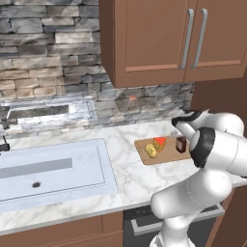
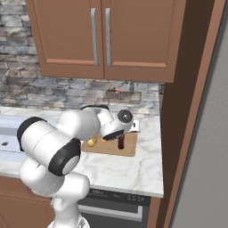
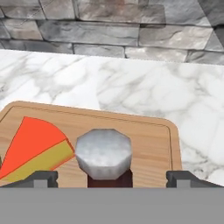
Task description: Retrieve the reheated potato from the microwave, then place the potato, cheese, and condiment on the cutting board.
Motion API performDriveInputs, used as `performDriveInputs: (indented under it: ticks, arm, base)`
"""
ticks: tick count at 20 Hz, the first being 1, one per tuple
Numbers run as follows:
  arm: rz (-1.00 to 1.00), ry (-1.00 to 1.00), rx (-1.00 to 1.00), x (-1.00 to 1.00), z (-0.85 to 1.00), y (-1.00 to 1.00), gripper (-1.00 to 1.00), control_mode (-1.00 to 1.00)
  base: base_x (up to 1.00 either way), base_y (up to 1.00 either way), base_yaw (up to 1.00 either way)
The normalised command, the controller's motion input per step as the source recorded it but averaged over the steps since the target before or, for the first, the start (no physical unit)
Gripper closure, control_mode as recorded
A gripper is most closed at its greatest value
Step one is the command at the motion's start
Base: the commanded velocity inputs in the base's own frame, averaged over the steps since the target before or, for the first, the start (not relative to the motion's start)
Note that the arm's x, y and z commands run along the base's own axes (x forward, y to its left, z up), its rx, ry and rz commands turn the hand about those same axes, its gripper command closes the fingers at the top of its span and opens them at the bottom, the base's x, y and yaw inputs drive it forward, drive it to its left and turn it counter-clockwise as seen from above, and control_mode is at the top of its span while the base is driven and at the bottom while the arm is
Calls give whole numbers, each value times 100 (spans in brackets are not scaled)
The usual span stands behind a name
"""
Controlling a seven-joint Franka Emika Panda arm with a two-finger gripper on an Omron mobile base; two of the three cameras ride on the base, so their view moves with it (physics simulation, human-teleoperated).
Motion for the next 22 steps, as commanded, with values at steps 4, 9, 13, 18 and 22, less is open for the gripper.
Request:
performDriveInputs:
  ticks: [4, 9, 13, 18, 22]
  arm:
    - [0, 0, 0, -14, 3, -1, -100, -100]
    - [0, 0, 0, -12, 8, 0, -100, -100]
    - [0, 0, 0, -15, 8, 0, -100, -100]
    - [0, 0, 0, -17, 7, 0, -100, -100]
    - [0, 0, 0, -17, 9, 0, -100, -100]
  base:
    - [0, 0, 0]
    - [0, 0, 0]
    - [0, 0, 0]
    - [0, 0, 0]
    - [0, 0, 0]
